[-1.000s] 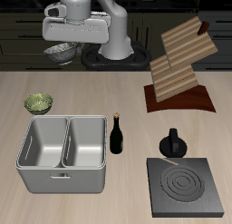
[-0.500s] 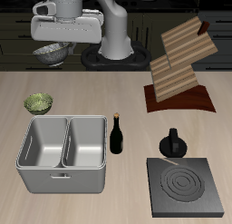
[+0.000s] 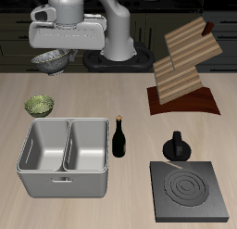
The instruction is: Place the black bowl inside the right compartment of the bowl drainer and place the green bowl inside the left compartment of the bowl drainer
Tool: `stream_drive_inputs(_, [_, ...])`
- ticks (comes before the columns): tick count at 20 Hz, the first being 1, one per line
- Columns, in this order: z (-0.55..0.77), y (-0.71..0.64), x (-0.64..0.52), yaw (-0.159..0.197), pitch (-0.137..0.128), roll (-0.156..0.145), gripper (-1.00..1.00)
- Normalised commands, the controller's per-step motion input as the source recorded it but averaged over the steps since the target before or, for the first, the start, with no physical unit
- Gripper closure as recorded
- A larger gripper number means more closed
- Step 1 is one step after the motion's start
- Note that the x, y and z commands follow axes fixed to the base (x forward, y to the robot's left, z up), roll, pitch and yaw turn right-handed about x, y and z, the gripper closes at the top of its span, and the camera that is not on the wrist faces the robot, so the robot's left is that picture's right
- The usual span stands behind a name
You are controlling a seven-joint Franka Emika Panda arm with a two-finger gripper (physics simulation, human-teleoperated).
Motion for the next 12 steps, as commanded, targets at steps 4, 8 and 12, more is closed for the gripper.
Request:
stream_drive_inputs(4, [0.05, 0.03, 0.35, 0.016, 0.013, -0.012, 1.00])
stream_drive_inputs(8, [0.00, 0.00, 0.29, 0.015, 0.014, 0.004, 1.00])
stream_drive_inputs(12, [-0.07, -0.05, 0.32, 0.009, 0.024, -0.018, 1.00])
